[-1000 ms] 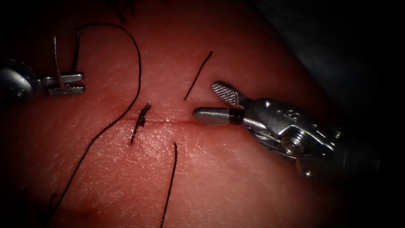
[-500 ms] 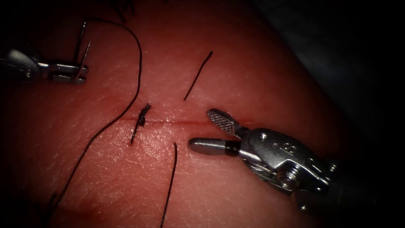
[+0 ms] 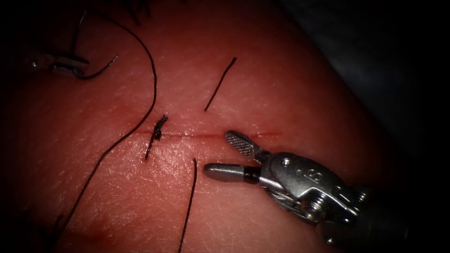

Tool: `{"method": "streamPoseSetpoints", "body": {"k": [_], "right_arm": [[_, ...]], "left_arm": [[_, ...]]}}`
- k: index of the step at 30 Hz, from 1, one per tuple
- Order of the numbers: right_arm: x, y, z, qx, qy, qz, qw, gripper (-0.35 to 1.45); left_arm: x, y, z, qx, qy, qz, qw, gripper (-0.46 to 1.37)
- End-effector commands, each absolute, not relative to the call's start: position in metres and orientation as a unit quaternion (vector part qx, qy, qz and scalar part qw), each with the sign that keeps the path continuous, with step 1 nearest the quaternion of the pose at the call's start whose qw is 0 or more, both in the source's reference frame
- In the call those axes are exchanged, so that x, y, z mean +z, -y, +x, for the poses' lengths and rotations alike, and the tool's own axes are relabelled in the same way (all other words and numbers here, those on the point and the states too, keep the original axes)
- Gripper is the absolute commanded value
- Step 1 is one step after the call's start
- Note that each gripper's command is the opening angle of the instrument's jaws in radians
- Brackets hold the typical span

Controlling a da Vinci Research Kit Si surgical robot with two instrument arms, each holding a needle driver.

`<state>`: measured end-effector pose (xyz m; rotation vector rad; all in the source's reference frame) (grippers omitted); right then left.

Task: Wound Closure
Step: Drop the suture from the left gripper

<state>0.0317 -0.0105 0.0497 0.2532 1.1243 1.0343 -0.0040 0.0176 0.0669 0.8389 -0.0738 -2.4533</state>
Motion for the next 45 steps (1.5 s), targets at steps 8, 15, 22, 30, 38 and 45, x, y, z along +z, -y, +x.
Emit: {"method": "streamPoseSetpoints", "body": {"k": [8, 15, 22, 30, 38, 45], "right_arm": [[0.0493, 0.0109, 0.0318, 0.466, -0.509, 0.115, 0.714, 0.95], [0.0493, 0.0112, 0.0318, 0.465, -0.51, 0.115, 0.714, 0.95], [0.0494, 0.0112, 0.0318, 0.465, -0.51, 0.115, 0.714, 0.95], [0.0494, 0.0113, 0.0318, 0.465, -0.51, 0.115, 0.714, 0.95], [0.0495, 0.0113, 0.0316, 0.464, -0.511, 0.115, 0.715, 0.94], [0.0497, 0.0112, 0.0315, 0.464, -0.511, 0.115, 0.715, 0.93]], "left_arm": [[0.0667, -0.0174, -0.0043, -0.912, -0.028, 0.266, 0.312, -0.35], [0.0667, -0.0173, -0.0044, -0.909, -0.056, 0.243, 0.333, -0.35], [0.0665, -0.0172, -0.0048, -0.91, -0.073, 0.23, 0.339, -0.35], [0.0666, -0.0167, -0.0049, -0.915, -0.11, 0.236, 0.307, -0.35], [0.0655, -0.016, -0.0043, -0.923, -0.132, 0.244, 0.266, 0.93], [0.0638, -0.0155, -0.0044, -0.922, -0.132, 0.271, 0.243, 1.14]]}}
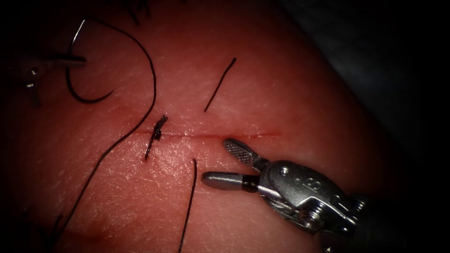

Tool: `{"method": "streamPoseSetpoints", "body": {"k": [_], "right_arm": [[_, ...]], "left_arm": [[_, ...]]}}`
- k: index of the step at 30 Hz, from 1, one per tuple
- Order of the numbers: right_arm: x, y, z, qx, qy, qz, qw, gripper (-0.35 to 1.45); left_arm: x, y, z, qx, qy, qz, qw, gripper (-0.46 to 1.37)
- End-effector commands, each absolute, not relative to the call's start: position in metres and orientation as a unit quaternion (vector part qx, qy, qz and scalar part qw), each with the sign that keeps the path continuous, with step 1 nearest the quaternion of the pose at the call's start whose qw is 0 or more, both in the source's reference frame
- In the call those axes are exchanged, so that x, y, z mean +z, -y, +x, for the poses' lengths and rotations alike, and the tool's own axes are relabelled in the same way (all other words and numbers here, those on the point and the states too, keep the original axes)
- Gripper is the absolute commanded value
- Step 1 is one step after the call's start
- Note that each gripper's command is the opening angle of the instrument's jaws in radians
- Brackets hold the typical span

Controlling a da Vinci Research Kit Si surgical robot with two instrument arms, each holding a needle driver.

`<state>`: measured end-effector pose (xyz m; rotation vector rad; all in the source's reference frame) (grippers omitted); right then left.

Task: Wound Closure
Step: Drop the suture from the left gripper

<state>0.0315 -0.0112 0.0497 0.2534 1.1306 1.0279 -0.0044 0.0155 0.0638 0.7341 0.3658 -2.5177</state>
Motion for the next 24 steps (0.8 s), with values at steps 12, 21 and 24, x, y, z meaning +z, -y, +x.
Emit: {"method": "streamPoseSetpoints", "body": {"k": [12, 21, 24], "right_arm": [[0.0496, 0.0114, 0.0315, 0.463, -0.511, 0.115, 0.715, 0.92], [0.0501, 0.011, 0.0316, 0.464, -0.51, 0.114, 0.715, 0.92], [0.0499, 0.0111, 0.0316, 0.464, -0.511, 0.115, 0.715, 0.92]], "left_arm": [[0.062, -0.0165, -0.0044, -0.917, -0.125, 0.31, 0.216, 1.01], [0.0613, -0.0168, -0.0047, -0.917, -0.126, 0.312, 0.214, 0.65], [0.0614, -0.0168, -0.0048, -0.917, -0.126, 0.312, 0.214, 0.63]]}}
